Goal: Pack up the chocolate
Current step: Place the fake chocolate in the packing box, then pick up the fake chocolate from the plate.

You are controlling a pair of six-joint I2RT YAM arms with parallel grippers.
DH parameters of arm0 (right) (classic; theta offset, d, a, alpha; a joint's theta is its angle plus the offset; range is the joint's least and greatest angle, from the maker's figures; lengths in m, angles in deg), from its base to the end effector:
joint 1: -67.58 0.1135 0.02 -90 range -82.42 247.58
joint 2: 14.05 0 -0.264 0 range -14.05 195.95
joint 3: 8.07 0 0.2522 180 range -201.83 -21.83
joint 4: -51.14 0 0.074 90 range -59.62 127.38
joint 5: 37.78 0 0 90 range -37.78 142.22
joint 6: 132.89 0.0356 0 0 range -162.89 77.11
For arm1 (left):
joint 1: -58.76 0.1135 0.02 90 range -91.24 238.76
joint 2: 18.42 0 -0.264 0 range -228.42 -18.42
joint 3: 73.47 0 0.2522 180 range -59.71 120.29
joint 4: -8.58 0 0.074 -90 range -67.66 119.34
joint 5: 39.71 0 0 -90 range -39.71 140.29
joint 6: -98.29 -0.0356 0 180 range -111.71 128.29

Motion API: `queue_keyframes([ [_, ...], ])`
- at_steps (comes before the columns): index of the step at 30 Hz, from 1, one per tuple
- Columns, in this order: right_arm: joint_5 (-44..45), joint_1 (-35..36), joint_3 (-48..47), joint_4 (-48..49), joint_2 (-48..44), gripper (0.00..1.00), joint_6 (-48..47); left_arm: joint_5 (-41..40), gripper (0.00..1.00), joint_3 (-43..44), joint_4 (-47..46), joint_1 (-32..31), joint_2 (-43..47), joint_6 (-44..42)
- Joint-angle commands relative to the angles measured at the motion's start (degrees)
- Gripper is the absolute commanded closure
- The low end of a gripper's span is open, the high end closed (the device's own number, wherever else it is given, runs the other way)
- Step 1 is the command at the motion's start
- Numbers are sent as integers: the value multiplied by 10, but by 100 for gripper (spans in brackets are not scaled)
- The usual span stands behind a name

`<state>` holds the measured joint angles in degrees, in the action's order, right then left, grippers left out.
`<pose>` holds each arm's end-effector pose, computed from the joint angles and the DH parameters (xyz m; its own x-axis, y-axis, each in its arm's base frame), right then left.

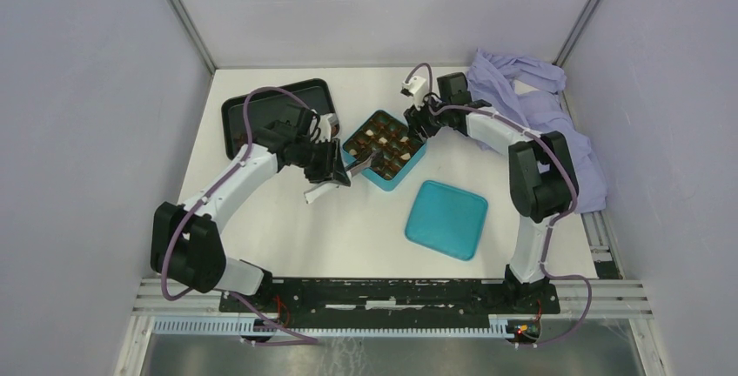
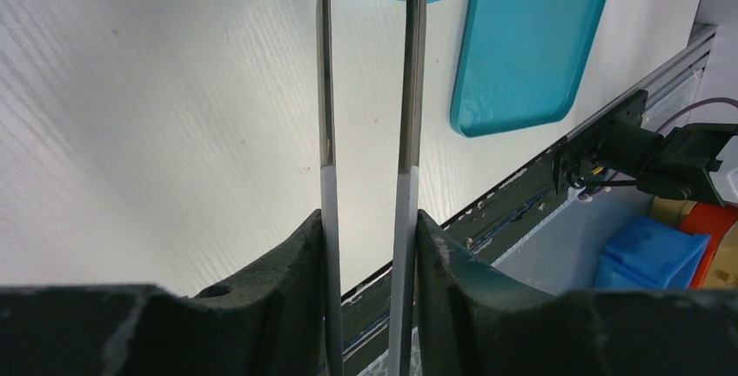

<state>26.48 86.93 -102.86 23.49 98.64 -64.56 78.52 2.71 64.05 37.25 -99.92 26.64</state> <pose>0.4063 0.1591 0.2038 -0.4098 -0.4964 -0.7653 -0.7927 0.6088 0.0295 0.2576 -0.1196 0.2592 -0.9401 0.0724 -0.3332 0.2548 0.7984 -0.5455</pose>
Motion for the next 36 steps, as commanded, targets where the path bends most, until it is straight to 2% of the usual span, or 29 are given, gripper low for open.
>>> queue_keyframes([
  [1,-26,-5,18,18,-56,43,8,-20,58,38,-4,0,16,-8],
  [6,-40,-14,45,18,-91,40,4,-33,64,67,-30,0,42,32],
  [13,-94,-34,103,14,-149,32,-17,-67,65,90,-58,3,58,64],
  [19,-139,-56,152,15,-200,30,-34,-89,65,103,-73,39,31,70],
  [30,-166,-83,214,28,-237,29,-32,-180,65,207,16,146,-73,-15],
  [36,-176,-86,216,33,-231,28,-26,-222,65,259,56,180,-122,-62],
])
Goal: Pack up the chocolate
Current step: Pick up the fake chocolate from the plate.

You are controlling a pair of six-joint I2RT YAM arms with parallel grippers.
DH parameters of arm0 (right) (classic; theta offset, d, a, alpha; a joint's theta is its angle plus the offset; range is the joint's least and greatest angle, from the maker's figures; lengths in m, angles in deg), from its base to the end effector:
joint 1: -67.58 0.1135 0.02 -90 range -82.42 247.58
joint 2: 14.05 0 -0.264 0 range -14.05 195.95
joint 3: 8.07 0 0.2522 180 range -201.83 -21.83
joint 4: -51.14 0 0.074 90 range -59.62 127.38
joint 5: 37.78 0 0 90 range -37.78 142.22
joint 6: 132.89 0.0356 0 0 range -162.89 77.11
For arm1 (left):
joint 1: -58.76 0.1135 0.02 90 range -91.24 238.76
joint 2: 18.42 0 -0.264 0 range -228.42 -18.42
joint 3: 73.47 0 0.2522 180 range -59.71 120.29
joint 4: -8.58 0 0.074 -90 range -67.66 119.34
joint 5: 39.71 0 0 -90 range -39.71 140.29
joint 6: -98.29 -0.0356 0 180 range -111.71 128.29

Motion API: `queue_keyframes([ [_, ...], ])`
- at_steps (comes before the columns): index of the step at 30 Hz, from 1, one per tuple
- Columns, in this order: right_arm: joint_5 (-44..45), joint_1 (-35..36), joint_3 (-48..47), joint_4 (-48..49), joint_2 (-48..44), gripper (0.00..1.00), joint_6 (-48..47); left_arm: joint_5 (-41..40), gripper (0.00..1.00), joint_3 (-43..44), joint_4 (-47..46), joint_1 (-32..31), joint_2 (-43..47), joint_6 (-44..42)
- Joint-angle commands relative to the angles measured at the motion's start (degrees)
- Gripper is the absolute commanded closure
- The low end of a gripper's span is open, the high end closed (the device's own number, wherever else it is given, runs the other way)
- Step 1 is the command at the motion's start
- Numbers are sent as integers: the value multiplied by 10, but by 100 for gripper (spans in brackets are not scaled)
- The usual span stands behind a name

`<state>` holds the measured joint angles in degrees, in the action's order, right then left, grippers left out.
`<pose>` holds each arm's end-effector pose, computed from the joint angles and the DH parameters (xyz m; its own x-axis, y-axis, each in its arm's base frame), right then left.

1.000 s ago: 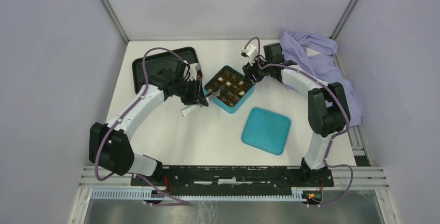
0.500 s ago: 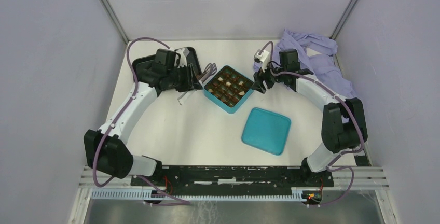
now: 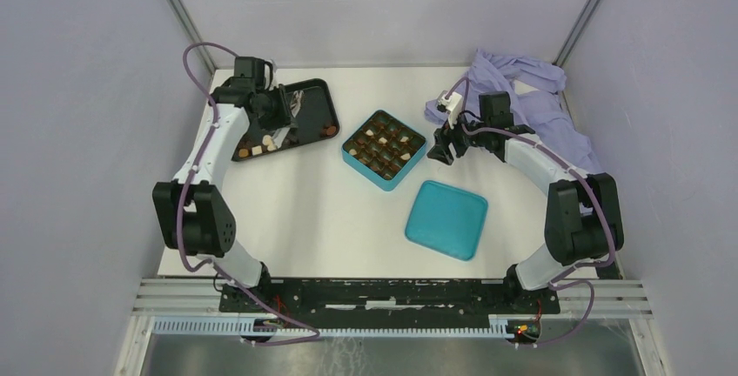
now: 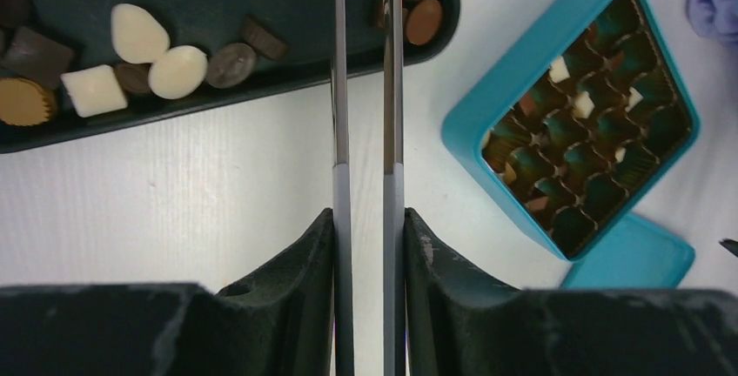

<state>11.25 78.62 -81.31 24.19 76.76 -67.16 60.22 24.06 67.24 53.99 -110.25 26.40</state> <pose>0.3254 0.0873 0.2306 -0.3793 -0.3902 -0.8390 -0.8330 0.5388 0.1260 0.3434 -0.0348 0.3154 -0.8137 -0.2394 -0.5297 -0.0710 0.9454 -0.3181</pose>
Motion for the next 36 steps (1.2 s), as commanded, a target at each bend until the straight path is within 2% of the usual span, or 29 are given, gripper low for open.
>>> queue_keyframes([
  [1,-26,-4,0,24,-9,28,1,-46,65,52,29,17,-27,-67],
  [17,-32,-4,-14,15,11,28,3,-62,64,96,64,30,-104,-113],
  [36,-33,-4,-20,7,26,28,1,-79,60,101,65,30,-129,-127],
])
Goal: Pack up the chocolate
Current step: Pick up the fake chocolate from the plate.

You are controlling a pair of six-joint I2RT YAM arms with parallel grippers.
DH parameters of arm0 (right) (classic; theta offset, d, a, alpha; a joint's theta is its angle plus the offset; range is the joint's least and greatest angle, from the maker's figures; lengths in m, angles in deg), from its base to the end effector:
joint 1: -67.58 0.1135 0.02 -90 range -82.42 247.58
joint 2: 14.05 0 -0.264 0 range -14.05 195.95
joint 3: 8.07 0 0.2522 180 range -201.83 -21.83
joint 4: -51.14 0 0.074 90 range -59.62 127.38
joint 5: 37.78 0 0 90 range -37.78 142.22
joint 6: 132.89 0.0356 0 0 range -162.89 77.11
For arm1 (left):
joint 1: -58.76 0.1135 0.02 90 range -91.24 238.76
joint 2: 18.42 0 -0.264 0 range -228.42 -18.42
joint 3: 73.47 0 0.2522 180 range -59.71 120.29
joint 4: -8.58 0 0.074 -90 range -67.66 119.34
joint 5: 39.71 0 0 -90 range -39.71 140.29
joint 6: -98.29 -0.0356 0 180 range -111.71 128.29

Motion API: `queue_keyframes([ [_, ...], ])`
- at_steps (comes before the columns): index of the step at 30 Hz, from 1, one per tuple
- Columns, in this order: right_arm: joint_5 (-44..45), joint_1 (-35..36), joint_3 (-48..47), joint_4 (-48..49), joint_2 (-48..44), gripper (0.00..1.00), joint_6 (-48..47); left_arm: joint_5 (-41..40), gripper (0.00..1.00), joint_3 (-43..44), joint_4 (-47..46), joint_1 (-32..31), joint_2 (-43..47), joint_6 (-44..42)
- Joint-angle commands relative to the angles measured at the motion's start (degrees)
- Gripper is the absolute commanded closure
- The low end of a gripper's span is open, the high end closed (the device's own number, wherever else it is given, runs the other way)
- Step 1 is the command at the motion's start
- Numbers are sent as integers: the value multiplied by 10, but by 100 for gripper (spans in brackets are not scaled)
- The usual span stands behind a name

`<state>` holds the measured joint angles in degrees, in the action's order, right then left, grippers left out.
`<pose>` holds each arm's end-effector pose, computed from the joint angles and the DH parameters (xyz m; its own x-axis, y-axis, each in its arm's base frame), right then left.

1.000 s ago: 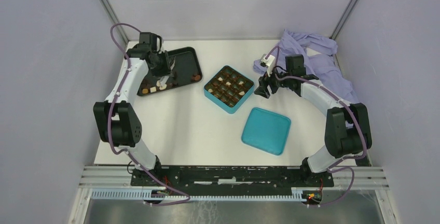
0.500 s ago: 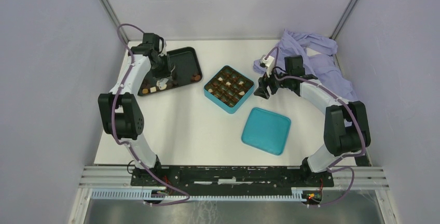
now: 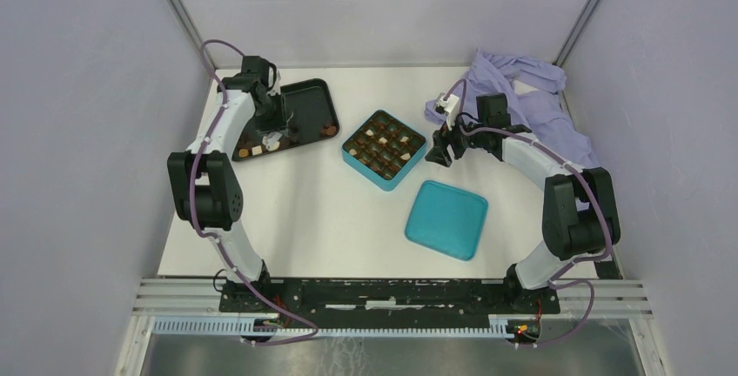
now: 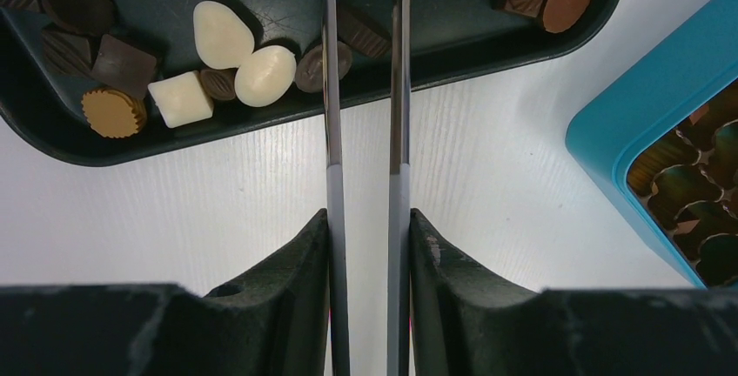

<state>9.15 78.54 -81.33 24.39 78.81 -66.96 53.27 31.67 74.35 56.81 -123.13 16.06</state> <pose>0.3290 0.0885 0.2202 -0.4032 -0.3816 -0.8318 -0.8391 0.5169 0.1696 0.3847 -0.0149 0.2712 -0.9075 -0.1042 -0.4070 -0.0676 0.9924 -0.1032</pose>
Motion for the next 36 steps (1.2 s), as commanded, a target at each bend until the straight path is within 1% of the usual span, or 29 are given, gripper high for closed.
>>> queue_keyframes([
  [1,-12,-2,-20,5,7,28,-1,-10,60,26,-6,2,1,-24],
  [7,-13,-2,-19,5,8,28,-2,-19,60,25,-9,2,10,-11],
  [16,-19,-2,-27,2,17,28,0,-8,60,16,-17,3,24,31],
  [28,-20,-2,-27,1,15,28,-2,10,60,4,-7,2,11,32],
  [36,-21,-3,-27,0,14,28,-2,21,64,-7,8,2,2,41],
])
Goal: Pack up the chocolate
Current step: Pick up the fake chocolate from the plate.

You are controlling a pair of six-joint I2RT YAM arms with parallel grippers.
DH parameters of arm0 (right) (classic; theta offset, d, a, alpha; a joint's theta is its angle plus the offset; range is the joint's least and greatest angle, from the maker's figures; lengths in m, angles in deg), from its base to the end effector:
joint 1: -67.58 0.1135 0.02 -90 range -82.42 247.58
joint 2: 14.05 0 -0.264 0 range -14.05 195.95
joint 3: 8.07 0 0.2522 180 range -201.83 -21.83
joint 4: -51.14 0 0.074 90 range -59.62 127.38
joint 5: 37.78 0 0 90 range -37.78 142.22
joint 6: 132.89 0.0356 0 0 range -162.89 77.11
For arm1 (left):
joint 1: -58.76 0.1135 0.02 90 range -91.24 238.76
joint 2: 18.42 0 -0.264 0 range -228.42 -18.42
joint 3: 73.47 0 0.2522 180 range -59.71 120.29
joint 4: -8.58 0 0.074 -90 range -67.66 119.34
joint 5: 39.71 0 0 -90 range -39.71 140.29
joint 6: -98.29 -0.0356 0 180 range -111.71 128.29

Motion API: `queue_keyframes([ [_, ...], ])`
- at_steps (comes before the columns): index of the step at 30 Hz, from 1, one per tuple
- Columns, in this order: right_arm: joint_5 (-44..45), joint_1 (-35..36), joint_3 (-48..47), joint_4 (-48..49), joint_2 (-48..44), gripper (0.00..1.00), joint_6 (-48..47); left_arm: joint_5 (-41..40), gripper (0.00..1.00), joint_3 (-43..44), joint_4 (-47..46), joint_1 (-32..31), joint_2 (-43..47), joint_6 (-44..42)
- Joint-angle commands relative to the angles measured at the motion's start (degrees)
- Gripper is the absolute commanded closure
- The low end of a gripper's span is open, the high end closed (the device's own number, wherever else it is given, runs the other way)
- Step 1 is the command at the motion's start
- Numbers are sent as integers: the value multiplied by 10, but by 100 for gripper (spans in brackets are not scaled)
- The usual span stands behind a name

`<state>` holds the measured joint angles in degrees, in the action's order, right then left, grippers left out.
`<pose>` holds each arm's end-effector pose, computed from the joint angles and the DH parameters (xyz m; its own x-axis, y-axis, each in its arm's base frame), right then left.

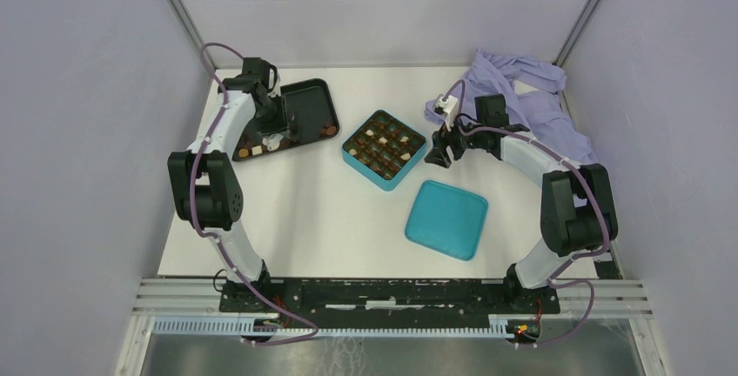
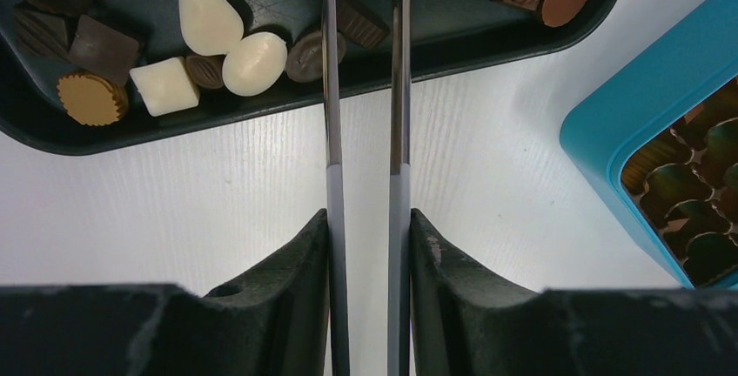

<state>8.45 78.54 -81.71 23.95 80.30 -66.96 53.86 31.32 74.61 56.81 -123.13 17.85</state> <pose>0.3318 0.0893 0.2136 -0.4234 -0.3820 -0.8215 -0.8382 0.5093 0.1952 0.3836 -0.0153 0.2692 -0.9098 -0.1349 -0.3924 -0.0931 0.9879 -0.1238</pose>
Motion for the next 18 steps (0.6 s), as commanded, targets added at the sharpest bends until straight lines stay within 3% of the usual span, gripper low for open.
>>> queue_keyframes([
  [1,-14,-3,-23,5,0,28,-1,13,65,-3,8,2,1,23],
  [4,-15,-3,-23,6,-1,28,-1,5,66,-2,15,3,-2,23],
  [6,-16,-2,-23,6,-1,28,-1,4,76,1,18,2,-5,22],
  [8,-16,-3,-23,6,-1,28,-1,8,94,5,20,2,-6,22],
  [9,-16,-3,-23,6,-1,28,-1,10,98,8,20,1,-5,23],
  [18,-15,-2,-21,8,-4,28,0,16,98,20,2,1,12,27],
])
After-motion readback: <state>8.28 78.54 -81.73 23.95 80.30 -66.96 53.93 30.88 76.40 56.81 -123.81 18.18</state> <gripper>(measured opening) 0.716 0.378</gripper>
